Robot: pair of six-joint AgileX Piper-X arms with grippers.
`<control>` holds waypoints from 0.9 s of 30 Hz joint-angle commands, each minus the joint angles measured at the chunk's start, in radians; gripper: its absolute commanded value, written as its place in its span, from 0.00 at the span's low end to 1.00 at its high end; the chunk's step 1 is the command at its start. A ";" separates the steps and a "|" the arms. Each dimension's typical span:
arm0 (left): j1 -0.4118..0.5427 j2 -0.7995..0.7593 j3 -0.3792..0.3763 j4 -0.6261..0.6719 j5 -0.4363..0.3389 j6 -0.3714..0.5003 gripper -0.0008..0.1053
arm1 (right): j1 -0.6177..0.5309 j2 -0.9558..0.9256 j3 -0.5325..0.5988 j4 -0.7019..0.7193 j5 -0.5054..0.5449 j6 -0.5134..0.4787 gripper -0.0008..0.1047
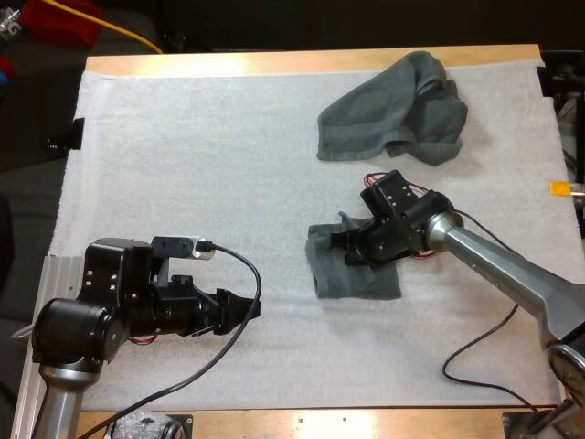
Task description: Pick towel from pile, fold and stack
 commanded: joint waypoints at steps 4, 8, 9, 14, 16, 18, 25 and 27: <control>0.002 -0.006 -0.007 0.005 0.011 0.007 0.65 | 0.003 0.019 -0.004 -0.018 -0.063 0.006 0.02; 0.002 -0.006 -0.007 0.005 0.011 0.007 0.65 | 0.003 0.030 -0.004 -0.029 -0.071 0.010 0.08; 0.002 -0.006 -0.007 0.005 0.011 0.007 0.65 | 0.003 0.031 -0.004 -0.029 -0.071 0.015 0.12; 0.002 -0.006 -0.007 0.005 0.011 0.007 0.65 | 0.003 0.033 -0.004 -0.061 -0.155 0.015 0.46; 0.002 -0.006 -0.007 0.005 0.011 0.007 0.65 | 0.003 0.033 -0.004 -0.090 -0.206 0.011 0.53; 0.002 -0.006 -0.007 0.005 0.011 0.007 0.65 | 0.003 0.033 -0.004 -0.112 -0.255 0.011 0.56; 0.002 -0.006 -0.007 0.005 0.011 0.007 0.65 | 0.003 0.033 -0.004 -0.118 -0.335 0.011 0.56; 0.002 -0.006 -0.007 0.005 0.011 0.011 0.65 | 0.006 0.033 -0.004 -0.118 -0.358 0.011 0.56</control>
